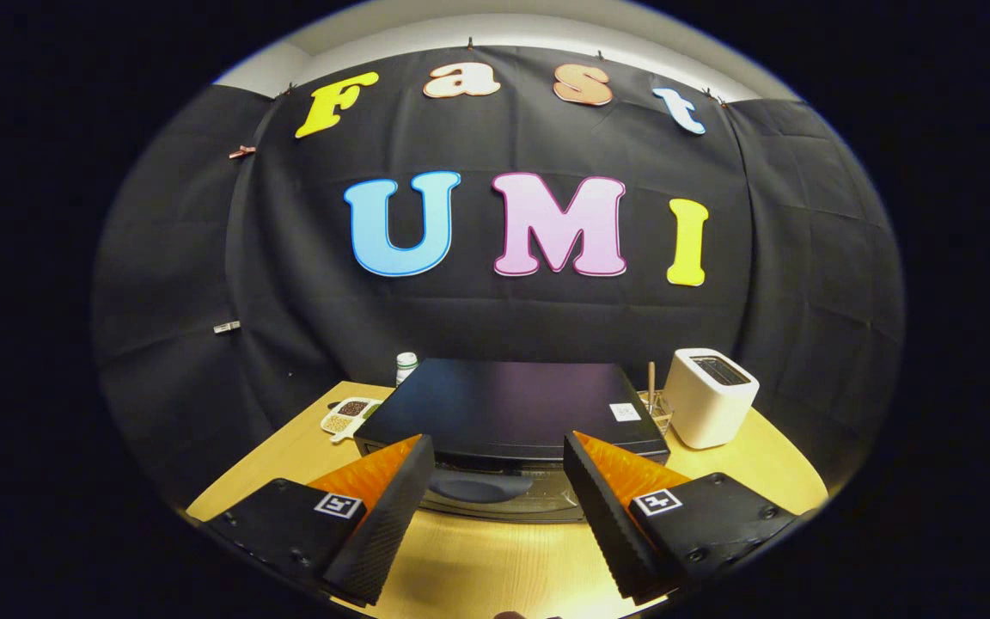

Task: Open the toaster oven, put the food inside, and close the toaster oven door.

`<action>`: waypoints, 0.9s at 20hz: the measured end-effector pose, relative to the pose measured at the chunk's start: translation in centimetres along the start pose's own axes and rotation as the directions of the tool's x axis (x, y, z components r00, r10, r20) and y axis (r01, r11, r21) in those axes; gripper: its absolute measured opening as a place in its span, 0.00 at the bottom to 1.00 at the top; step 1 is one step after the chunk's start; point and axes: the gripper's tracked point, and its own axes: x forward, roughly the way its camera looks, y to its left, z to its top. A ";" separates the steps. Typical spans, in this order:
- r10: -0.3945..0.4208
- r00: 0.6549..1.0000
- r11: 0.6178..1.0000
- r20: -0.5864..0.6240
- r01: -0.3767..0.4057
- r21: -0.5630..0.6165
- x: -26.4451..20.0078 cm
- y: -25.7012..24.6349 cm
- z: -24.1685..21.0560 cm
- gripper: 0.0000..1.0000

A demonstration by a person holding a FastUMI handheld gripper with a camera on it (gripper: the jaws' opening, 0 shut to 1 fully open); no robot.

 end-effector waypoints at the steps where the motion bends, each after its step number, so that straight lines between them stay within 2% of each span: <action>1: -0.001 1.000 1.000 -0.008 0.001 -0.013 0.8 0.4 -0.3 0.98; 8: -0.074 0.992 0.997 -0.103 0.072 -0.021 5.2 0.3 -4.5 0.98; 12: -0.082 0.987 0.996 -0.139 0.079 -0.030 6.5 0.3 -6.6 0.99; 18: -0.090 0.987 0.996 -0.131 0.093 0.015 7.6 0.8 -6.8 0.98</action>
